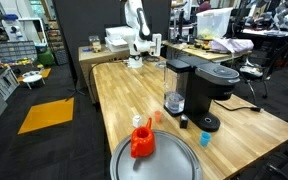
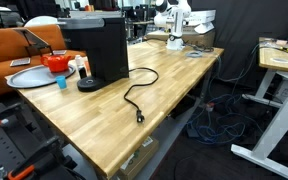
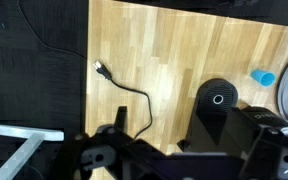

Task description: Open the coffee machine chamber

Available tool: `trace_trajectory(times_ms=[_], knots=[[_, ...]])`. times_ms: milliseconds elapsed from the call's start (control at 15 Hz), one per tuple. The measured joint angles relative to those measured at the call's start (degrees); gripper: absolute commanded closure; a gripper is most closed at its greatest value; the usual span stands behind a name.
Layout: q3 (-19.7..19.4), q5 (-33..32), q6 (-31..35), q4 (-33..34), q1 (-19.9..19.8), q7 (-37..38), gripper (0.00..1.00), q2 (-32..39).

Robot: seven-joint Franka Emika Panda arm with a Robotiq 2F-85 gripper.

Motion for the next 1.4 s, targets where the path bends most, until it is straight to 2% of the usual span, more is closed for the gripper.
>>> trace_trajectory(times_ms=[467,933,1133,1400], knots=[[2.5,-1.4,3.7,-4.8,1.7,-0.8,0.00,-3.5],[2.5,-1.4,4.0,-5.3,1.8,-0.8,0.00,-4.1],[3.0,-1.4,4.4,-5.6,2.9,-0.8,0.00,-4.4],[6.1,-5.1,9.0,-9.7,4.8,-0.8,0.00,-9.9]])
